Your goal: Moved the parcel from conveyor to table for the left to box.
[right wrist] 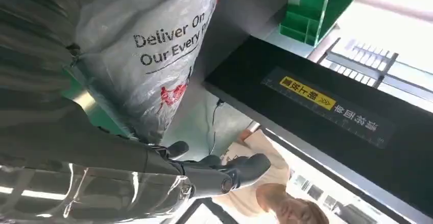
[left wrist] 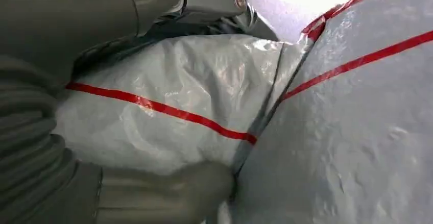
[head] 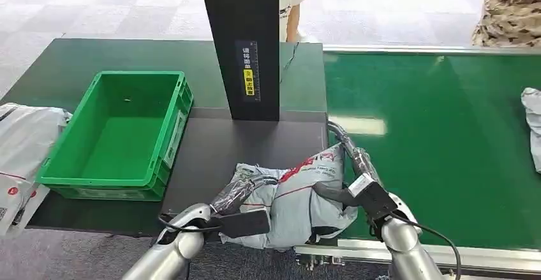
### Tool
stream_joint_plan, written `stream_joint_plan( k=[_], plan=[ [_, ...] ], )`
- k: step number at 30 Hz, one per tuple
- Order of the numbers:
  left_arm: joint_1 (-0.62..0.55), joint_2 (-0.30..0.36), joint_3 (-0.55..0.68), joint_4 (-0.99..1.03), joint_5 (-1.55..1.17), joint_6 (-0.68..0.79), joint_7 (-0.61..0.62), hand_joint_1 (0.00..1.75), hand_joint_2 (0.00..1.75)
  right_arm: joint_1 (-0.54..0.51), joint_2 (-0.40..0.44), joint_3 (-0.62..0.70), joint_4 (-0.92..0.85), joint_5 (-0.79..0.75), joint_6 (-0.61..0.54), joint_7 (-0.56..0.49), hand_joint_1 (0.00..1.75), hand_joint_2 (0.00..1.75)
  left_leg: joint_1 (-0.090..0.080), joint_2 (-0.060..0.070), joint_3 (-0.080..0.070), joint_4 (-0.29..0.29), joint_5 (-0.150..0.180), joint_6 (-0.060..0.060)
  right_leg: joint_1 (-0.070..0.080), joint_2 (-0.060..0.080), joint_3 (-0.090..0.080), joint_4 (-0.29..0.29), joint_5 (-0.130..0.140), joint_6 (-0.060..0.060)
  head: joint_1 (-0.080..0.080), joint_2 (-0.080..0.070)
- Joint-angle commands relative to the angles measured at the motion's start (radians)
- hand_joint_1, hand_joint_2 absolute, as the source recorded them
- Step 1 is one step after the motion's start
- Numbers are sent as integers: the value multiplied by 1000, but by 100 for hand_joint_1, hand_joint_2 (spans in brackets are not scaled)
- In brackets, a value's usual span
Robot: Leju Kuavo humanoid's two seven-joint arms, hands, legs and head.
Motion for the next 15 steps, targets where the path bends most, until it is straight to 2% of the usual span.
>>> stream_joint_plan(
  k=[1, 4, 15],
  plan=[
    [4, -2, 3, 115, -13, 32, 20, 175, 175, 20, 38, -55, 21, 14, 0, 8, 0, 175, 0, 2, 6, -4, 0, 0, 0, 2, 6, -4, 0, 0, 0, 0],
    [15, -9, 32, 86, 6, 78, 1, 175, 175, 24, 35, -60, 20, 13, 5, 8, 0, 175, 0, 3, 9, -5, 0, 0, 0, 3, 9, -6, 1, 0, 0, 0],
    [77, 4, 162, -183, 107, 430, -146, 175, 175, 14, 4, -35, 55, -23, 103, 20, 0, 175, 1, 4, 4, -1, -1, 0, 1, 4, 2, -1, 0, -1, 0, 0]
  ],
)
